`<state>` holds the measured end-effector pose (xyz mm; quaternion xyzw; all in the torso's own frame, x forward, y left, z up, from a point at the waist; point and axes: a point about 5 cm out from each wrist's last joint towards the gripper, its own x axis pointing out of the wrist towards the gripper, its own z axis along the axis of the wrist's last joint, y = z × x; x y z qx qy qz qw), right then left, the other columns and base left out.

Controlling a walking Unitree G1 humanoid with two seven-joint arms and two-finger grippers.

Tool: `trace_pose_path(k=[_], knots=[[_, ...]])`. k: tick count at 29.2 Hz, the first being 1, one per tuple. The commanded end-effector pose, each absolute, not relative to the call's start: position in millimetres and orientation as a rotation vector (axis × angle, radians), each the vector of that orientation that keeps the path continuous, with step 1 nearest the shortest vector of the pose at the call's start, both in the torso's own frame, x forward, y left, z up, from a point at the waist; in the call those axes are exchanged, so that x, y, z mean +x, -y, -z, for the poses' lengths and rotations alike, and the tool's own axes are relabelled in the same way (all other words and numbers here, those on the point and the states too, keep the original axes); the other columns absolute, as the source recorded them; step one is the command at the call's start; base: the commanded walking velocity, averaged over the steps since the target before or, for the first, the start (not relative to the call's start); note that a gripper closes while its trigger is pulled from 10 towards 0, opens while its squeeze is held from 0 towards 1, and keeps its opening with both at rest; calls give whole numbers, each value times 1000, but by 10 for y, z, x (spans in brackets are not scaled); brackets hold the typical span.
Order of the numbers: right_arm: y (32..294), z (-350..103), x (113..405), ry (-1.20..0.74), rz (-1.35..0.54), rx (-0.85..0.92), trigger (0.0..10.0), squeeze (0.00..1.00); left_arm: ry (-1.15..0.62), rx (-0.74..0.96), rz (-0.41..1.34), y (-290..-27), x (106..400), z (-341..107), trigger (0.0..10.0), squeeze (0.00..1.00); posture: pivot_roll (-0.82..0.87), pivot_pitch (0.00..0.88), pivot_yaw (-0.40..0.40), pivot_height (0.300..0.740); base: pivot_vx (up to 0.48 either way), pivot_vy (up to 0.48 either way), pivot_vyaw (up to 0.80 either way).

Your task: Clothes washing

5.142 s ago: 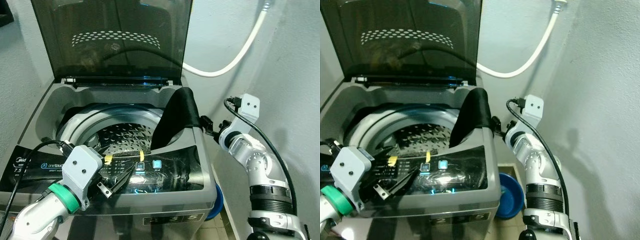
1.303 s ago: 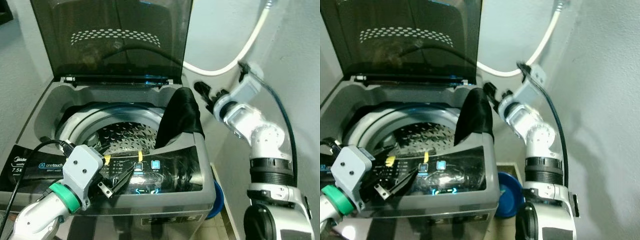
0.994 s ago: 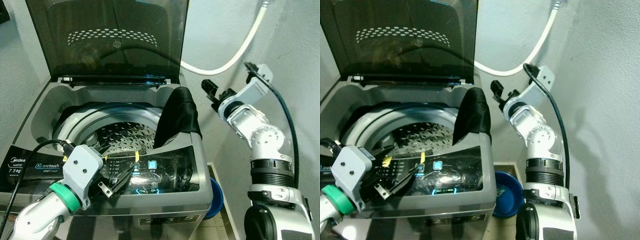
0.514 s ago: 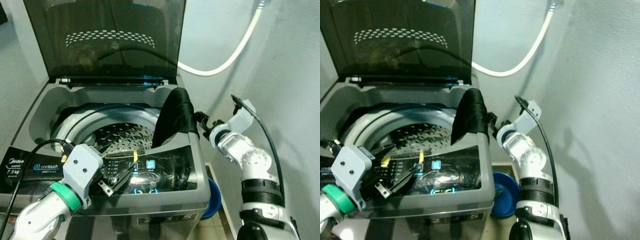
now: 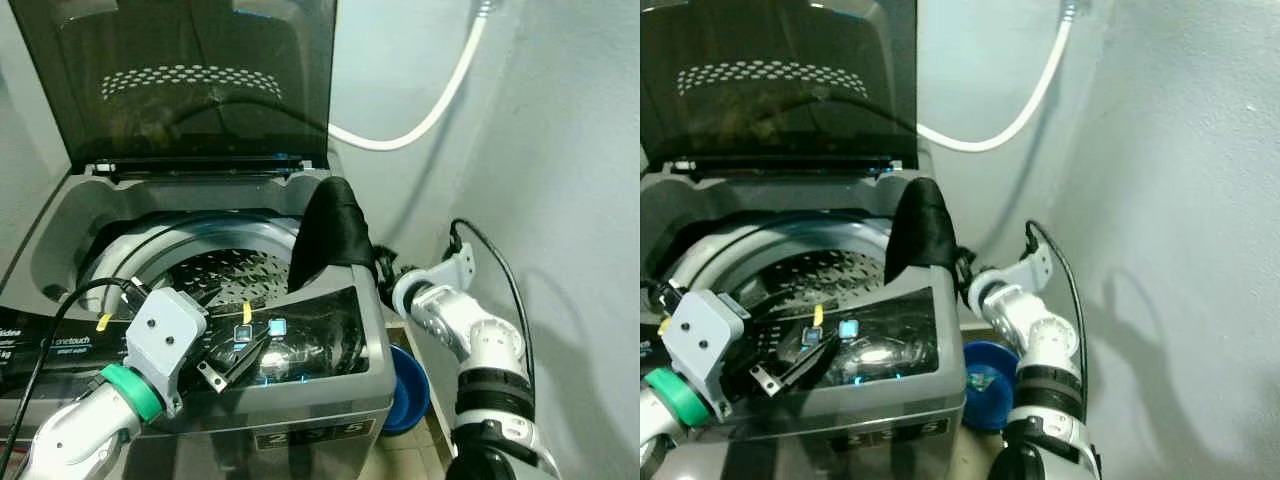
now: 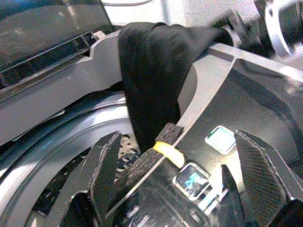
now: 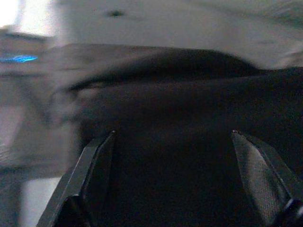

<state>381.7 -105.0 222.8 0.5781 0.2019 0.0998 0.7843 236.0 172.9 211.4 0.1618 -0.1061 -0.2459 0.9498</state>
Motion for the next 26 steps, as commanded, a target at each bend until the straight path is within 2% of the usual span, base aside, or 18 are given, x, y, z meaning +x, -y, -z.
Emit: trace_pose_path(k=[1, 2, 8, 11, 12, 13, 14, 17, 19, 21, 22, 23, 24, 25, 26], knots=[[880, -2337, 3793, -464, -298, 1252, 10000, 0, 198, 333, 496, -1733, 2369, -2064, 10000, 0, 114, 57, 22, 740, 0, 0, 0], [880, -2337, 3793, -464, -298, 1252, 10000, 0, 198, 333, 496, -1733, 2369, -2064, 10000, 0, 114, 57, 22, 740, 0, 0, 0], [674, -3185, 3664, -348, -638, 1290, 10000, 0, 199, 332, 495, -1732, 2366, -2056, 10000, 0, 114, 50, 15, 740, 0, 0, 0], [650, -3281, 3626, -337, -684, 1295, 10000, 0, 199, 332, 495, -1731, 2366, -2055, 10000, 0, 113, 48, 14, 740, 0, 0, 0], [604, -3481, 3537, -298, -794, 1316, 10000, 0, 199, 332, 494, -1730, 2365, -2055, 10000, 0, 113, 48, 14, 740, 0, 0, 0], [604, -3481, 3537, -298, -794, 1316, 10000, 0, 199, 332, 494, -1730, 2365, -2055, 10000, 0, 113, 48, 14, 740, 0, 0, 0], [578, -3615, 3466, -274, -871, 1328, 10000, 0, 200, 332, 494, -1730, 2365, -2055, 10000, 0, 113, 48, 14, 740, 0, 0, 0], [577, -3792, 3380, -219, -961, 1363, 10000, 0, 201, 331, 493, -1731, 2364, -2054, 10000, 0, 113, 44, 11, 740, 0, 0, 0], [667, -4012, 3293, -102, -1057, 1352, 10000, 0, 201, 331, 493, -1733, 2365, -2051, 10000, 0, 111, 43, 13, 740, 0, 0, 0], [667, -4012, 3293, -102, -1057, 1352, 10000, 0, 201, 331, 493, -1733, 2365, -2051, 10000, 0, 111, 43, 13, 740, 0, 0, 0], [732, -3942, 3376, -60, -957, 1226, 10000, 0, 202, 331, 495, -1728, 2368, -2050, 10000, 0, 109, 41, 15, 740, 0, 0, 0], [732, -3942, 3376, -60, -957, 1226, 10000, 0, 202, 331, 495, -1728, 2368, -2050, 10000, 0, 109, 41, 15, 740, 0, 0, 0], [816, -3800, 3505, -26, -799, 1057, 10000, 0, 203, 332, 497, -1721, 2374, -2050, 10000, 0, 109, 40, 15, 740, 0, 0, 0], [816, -3800, 3505, -26, -799, 1057, 10000, 0, 203, 332, 497, -1721, 2374, -2050, 10000, 0, 109, 40, 15, 740, 0, 0, 0], [930, -3649, 3631, 25, -620, 848, 10000, 0, 206, 334, 495, -1718, 2383, -2051, 10000, 0, 106, 39, 17, 740, 0, 0, 0]])
